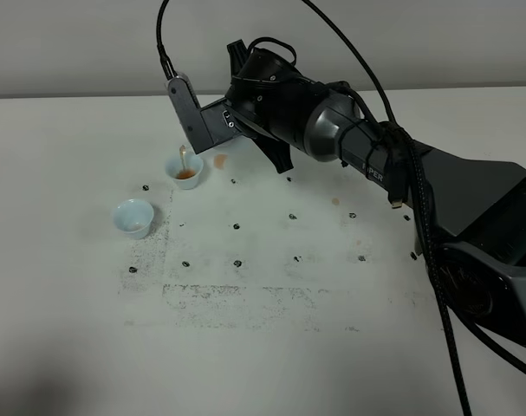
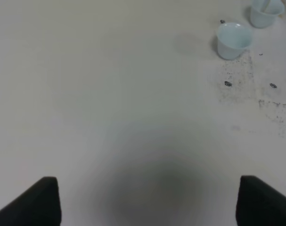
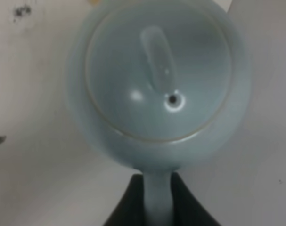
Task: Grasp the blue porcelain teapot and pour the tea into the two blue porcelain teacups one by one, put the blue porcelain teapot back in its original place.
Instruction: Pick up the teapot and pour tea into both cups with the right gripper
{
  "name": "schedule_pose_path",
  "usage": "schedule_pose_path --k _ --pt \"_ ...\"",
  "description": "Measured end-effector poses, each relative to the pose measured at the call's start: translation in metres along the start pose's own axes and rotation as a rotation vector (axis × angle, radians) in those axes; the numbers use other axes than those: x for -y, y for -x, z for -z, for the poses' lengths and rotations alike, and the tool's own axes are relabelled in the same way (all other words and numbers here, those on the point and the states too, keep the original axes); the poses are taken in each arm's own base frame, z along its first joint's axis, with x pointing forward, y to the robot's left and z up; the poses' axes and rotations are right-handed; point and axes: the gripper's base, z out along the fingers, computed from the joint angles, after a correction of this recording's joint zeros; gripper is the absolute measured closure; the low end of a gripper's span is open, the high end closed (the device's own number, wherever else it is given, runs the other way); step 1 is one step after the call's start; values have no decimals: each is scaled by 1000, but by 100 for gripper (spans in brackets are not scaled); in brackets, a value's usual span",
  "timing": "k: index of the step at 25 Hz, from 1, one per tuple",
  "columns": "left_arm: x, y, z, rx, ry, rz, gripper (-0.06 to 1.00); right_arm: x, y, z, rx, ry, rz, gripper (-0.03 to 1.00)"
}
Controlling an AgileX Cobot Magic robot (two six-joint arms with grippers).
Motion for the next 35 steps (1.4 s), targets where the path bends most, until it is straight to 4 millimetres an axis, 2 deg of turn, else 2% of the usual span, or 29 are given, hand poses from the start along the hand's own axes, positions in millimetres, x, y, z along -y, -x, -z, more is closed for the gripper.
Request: schedule_pose_path --k 35 --pt "0 0 0 0 0 1 22 -1 0 2 -44 7 19 93"
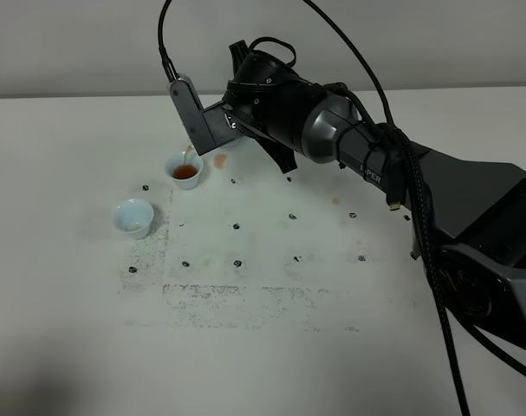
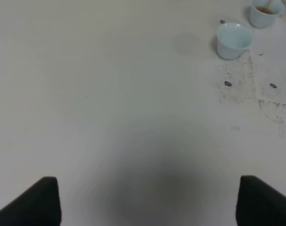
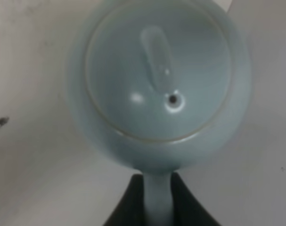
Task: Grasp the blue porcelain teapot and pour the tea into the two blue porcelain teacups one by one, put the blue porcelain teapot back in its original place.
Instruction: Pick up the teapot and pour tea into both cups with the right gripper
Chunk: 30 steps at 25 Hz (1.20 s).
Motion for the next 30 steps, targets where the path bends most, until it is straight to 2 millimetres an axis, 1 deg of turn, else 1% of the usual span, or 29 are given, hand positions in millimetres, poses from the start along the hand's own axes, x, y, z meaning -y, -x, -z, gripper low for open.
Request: schedule_pose_path --k 6,30 --pt "0 0 0 0 0 0 22 0 3 2 -3 -8 1 93" --pt "0 0 0 0 0 -2 22 0 3 2 -4 -9 -1 93"
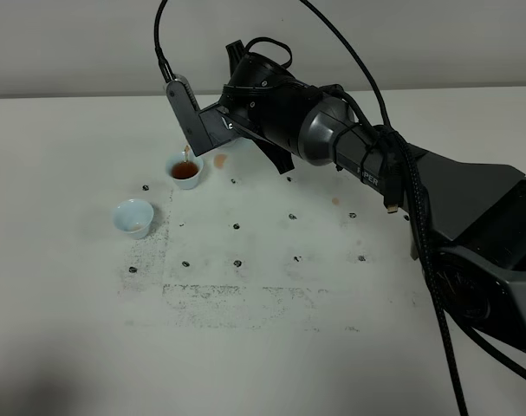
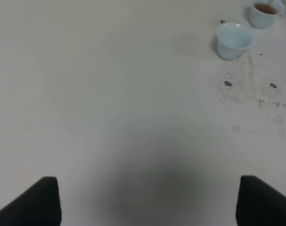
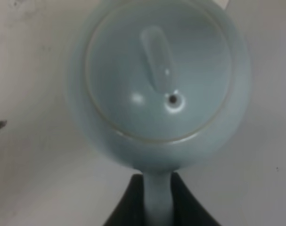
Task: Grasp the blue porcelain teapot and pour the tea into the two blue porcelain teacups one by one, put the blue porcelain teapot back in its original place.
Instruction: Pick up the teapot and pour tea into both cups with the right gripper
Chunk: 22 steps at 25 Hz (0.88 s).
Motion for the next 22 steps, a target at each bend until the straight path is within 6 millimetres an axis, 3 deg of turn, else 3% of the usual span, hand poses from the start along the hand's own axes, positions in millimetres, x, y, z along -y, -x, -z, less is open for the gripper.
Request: schedule_pose_path --k 22 --pt "0 0 0 0 0 1 22 -1 5 2 16 4 -54 93"
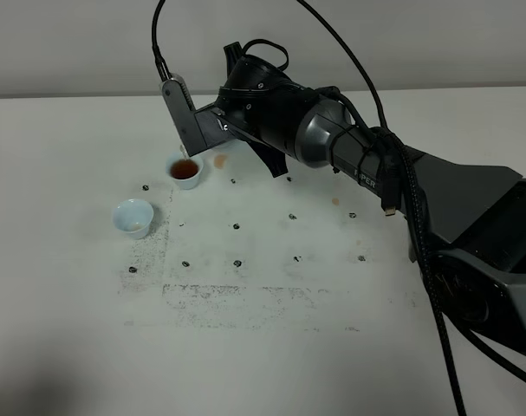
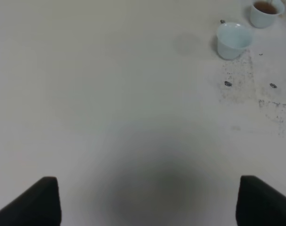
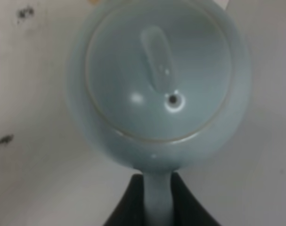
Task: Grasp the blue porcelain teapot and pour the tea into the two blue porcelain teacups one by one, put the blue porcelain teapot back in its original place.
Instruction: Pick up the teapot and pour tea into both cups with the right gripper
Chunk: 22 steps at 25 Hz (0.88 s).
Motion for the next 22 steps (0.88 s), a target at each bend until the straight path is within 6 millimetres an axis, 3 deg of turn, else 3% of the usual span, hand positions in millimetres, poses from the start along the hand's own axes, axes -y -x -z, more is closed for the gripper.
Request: schedule_pose_path --k 14,22 --pt "0 0 0 0 0 1 22 -5 -31 -18 171 218 -454 93" --pt "0 0 0 0 0 1 22 0 -59 9 261 502 -840 93"
